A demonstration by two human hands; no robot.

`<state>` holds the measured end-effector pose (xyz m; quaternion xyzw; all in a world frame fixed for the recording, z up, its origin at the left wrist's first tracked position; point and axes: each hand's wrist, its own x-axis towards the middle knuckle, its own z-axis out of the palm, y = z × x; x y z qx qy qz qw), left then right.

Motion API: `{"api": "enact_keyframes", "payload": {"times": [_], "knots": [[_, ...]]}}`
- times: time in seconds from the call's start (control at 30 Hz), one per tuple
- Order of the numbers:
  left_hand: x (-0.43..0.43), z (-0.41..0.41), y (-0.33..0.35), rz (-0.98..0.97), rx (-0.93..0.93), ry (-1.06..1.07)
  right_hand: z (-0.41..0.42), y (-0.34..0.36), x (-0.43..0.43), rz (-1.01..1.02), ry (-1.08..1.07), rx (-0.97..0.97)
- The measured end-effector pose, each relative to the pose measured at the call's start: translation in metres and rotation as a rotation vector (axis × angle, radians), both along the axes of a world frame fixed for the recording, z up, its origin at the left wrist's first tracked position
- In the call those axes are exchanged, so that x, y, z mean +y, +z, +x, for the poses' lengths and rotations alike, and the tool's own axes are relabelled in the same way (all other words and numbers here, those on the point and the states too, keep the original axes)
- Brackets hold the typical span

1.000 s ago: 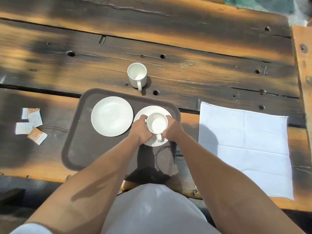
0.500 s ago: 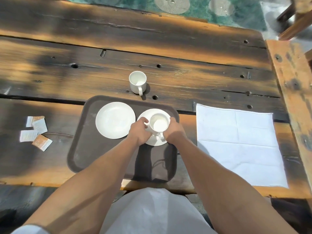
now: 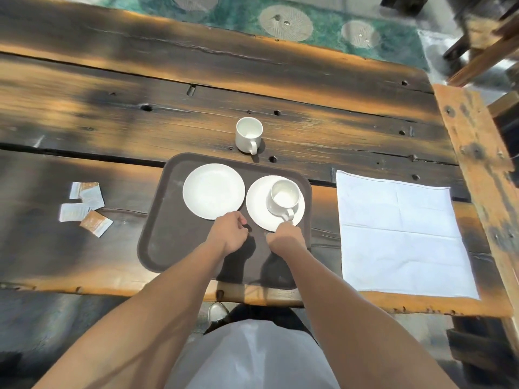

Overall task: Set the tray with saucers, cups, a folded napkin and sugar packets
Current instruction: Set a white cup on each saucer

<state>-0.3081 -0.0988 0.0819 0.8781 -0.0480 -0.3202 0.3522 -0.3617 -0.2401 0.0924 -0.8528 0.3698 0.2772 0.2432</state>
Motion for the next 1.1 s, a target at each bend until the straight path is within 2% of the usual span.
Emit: {"api": "enact_keyframes", "payload": {"times": [0.23,0.4,0.57,0.77,1.1], "knots": [[0.044,0.014,0.005,0.086,-0.072,0.043,0.017,0.001,0.036,0.037,0.257,-0.037],[0.051,0.04,0.008,0.15,-0.096,0.022,0.046,0.006,0.036,0.039,0.293,-0.088],[0.033,0.082,0.01,0.187,-0.113,0.016,0.095,0.01,0.015,0.088,0.263,-0.155],[-0.001,0.126,0.006,0.211,-0.129,-0.021,0.157,0.008,-0.014,0.209,0.098,-0.193],[-0.055,0.197,-0.005,0.205,-0.143,-0.026,0.215,-0.029,-0.069,0.182,-0.006,-0.249]]}}
